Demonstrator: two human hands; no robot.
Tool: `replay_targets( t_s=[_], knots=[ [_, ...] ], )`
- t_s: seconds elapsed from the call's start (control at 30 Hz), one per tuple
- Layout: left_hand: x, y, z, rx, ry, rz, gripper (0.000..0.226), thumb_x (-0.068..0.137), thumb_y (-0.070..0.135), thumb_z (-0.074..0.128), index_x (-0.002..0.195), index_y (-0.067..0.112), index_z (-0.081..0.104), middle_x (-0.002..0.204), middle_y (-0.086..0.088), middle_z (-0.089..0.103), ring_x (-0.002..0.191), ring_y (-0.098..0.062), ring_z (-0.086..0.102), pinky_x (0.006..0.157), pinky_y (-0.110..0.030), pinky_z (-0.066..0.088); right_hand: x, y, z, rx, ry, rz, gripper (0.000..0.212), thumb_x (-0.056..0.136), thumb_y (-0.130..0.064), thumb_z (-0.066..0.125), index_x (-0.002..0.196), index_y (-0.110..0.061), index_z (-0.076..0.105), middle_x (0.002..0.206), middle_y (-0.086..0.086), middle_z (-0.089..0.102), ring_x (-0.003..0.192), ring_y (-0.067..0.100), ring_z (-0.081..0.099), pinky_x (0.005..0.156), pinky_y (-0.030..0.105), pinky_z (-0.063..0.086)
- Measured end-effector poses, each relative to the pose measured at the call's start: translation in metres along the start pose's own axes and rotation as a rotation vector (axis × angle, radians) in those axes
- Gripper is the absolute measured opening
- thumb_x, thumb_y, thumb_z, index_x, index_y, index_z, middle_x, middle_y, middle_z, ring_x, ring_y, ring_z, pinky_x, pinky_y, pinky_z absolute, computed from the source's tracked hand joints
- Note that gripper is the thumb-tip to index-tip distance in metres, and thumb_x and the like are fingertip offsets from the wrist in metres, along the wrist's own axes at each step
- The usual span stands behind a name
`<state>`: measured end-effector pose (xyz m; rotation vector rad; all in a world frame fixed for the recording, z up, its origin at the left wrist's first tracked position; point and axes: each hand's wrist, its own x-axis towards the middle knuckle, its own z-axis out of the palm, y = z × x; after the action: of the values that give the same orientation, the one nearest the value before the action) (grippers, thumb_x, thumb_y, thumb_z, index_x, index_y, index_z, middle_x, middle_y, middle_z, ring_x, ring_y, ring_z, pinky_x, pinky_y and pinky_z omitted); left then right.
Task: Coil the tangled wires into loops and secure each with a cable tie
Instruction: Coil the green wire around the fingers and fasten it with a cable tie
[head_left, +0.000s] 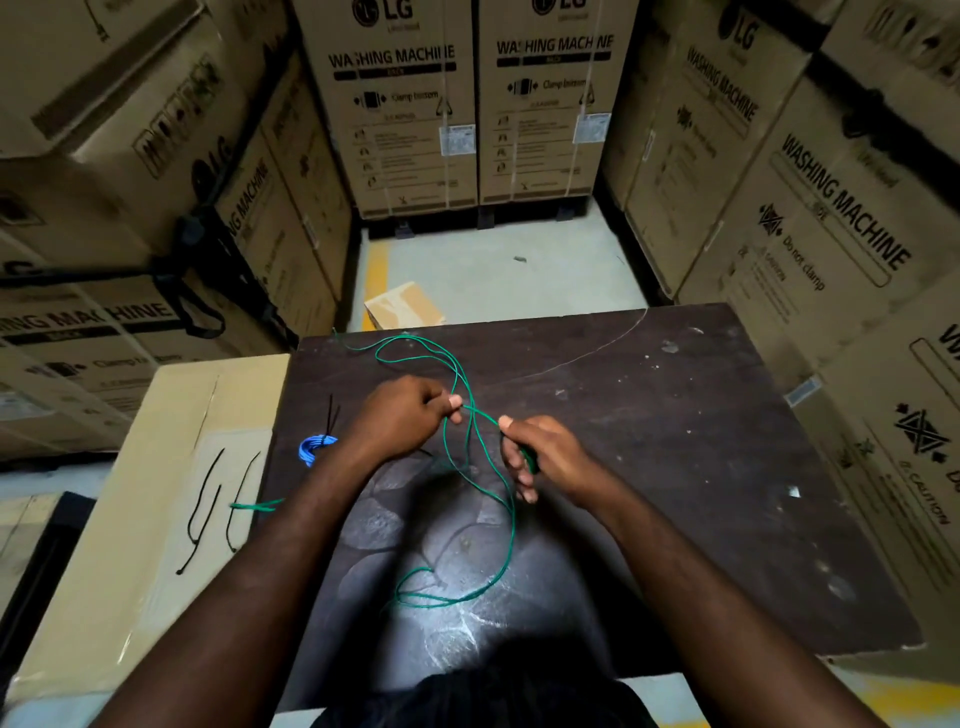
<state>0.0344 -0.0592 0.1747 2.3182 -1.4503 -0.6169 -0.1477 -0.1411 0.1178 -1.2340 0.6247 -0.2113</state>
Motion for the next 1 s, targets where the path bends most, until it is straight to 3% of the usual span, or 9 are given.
replay_targets(
  t_s=[0.17, 0.33, 0.47, 0.63, 0.8, 0.93, 1.0],
  knots=[
    [0.001, 0.006, 0.019, -0.106, 0.109, -0.078, 0.029, 0.091, 0.042, 0.057, 0.074, 0.024, 0.071, 0.052, 0.001, 0.053, 0.054, -0.012, 0.049, 0.05, -0.022, 0.032, -0.009, -0.016, 0.001, 0.395, -0.125, 0.098, 0.045, 0.096, -0.037, 0.036, 0.053, -0.023, 0.041, 0.04, -0.005, 0.028, 0.028, 0.012, 0.03, 0.039, 0.022, 0.038],
    [-0.003, 0.022, 0.047, -0.137, 0.155, -0.14, 0.043, 0.091, 0.055, 0.049, 0.071, 0.024, 0.072, 0.051, -0.003, 0.055, 0.053, -0.01, 0.051, 0.055, -0.027, 0.031, -0.018, -0.032, -0.022, 0.747, -0.295, 0.054, 0.041, 0.097, -0.034, 0.036, 0.058, -0.025, 0.043, 0.038, -0.008, 0.03, 0.029, 0.006, 0.028, 0.037, 0.022, 0.032],
    [-0.009, 0.037, 0.065, -0.185, 0.149, -0.104, 0.042, 0.096, 0.049, 0.045, 0.075, 0.023, 0.071, 0.049, -0.001, 0.05, 0.056, -0.015, 0.052, 0.058, -0.028, 0.032, -0.024, -0.042, -0.043, 0.916, -0.342, -0.03, 0.036, 0.098, -0.031, 0.034, 0.065, -0.024, 0.048, 0.043, -0.007, 0.034, 0.035, 0.007, 0.022, 0.044, 0.021, 0.033],
    [-0.02, 0.045, 0.088, -0.228, 0.117, -0.038, 0.038, 0.099, 0.042, 0.044, 0.077, 0.024, 0.069, 0.053, 0.005, 0.05, 0.058, -0.01, 0.05, 0.06, -0.028, 0.032, -0.03, -0.069, -0.074, 1.05, -0.066, -0.186, 0.027, 0.089, -0.018, 0.04, 0.074, -0.015, 0.062, 0.057, -0.007, 0.047, 0.047, 0.008, 0.049, 0.055, 0.023, 0.051],
    [-0.032, 0.05, 0.106, -0.197, 0.106, -0.007, 0.044, 0.09, 0.055, 0.033, 0.072, 0.029, 0.064, 0.061, 0.003, 0.06, 0.064, -0.015, 0.058, 0.065, -0.03, 0.043, -0.025, -0.088, -0.104, 1.142, 0.1, -0.38, 0.027, 0.087, -0.009, 0.04, 0.09, 0.001, 0.066, 0.077, 0.007, 0.07, 0.07, 0.016, 0.07, 0.07, 0.031, 0.06],
    [-0.043, 0.064, 0.106, -0.098, 0.1, 0.057, 0.034, 0.099, 0.043, 0.042, 0.076, 0.029, 0.063, 0.054, 0.006, 0.052, 0.065, -0.015, 0.058, 0.06, -0.029, 0.031, -0.014, -0.082, -0.115, 0.944, 0.277, -0.44, 0.03, 0.1, -0.008, 0.027, 0.103, 0.0, 0.055, 0.085, 0.01, 0.072, 0.078, 0.019, 0.071, 0.075, 0.031, 0.058],
    [-0.047, 0.07, 0.104, -0.052, 0.135, 0.083, 0.032, 0.099, 0.043, 0.041, 0.081, 0.028, 0.063, 0.064, 0.0, 0.061, 0.072, -0.02, 0.062, 0.06, -0.03, 0.031, -0.009, -0.075, -0.109, 0.786, 0.409, -0.437, 0.026, 0.1, -0.005, 0.029, 0.109, 0.001, 0.052, 0.092, 0.014, 0.067, 0.075, 0.019, 0.071, 0.076, 0.032, 0.056]
  ],
)
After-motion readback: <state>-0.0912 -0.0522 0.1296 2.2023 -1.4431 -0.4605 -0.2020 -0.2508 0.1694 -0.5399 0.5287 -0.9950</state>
